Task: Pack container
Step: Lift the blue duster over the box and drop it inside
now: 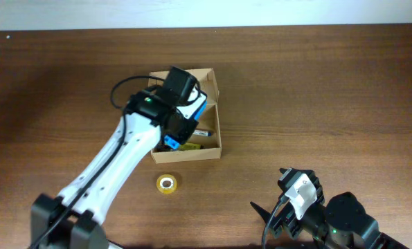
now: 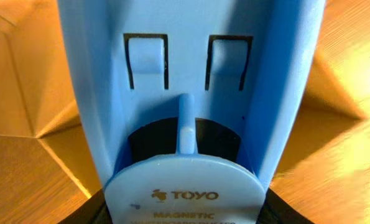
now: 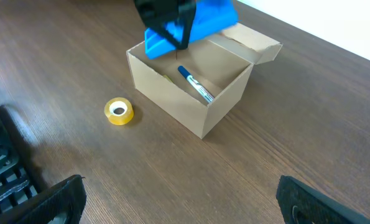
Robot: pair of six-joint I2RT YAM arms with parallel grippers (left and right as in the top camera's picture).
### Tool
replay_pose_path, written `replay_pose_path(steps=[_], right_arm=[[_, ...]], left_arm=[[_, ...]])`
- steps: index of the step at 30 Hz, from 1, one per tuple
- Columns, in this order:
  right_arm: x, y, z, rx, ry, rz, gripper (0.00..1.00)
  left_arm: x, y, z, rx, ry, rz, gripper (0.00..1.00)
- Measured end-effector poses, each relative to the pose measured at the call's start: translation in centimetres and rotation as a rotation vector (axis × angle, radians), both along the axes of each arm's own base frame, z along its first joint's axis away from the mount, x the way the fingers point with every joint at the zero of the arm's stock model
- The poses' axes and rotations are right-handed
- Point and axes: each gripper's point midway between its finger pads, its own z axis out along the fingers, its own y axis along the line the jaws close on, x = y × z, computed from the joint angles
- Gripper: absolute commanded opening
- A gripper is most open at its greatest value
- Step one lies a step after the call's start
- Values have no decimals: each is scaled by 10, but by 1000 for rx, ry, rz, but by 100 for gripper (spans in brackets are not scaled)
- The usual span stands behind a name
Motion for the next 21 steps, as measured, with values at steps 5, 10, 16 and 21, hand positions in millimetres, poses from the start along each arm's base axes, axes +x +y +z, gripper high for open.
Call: replay_pose_path(steps=[5, 10, 16, 21], right_arm=[[0, 0, 0, 1, 0, 0, 99], [0, 0, 0, 0, 0, 0, 99], [0, 0, 0, 0, -1, 0, 99], [0, 0, 0, 0, 0, 0, 99]], left_arm=[[3, 5, -24, 77, 43, -31, 50], [5, 8, -36, 117, 67, -66, 50], [6, 10, -37, 138, 64, -82, 50], [5, 10, -44, 147, 80, -86, 50]])
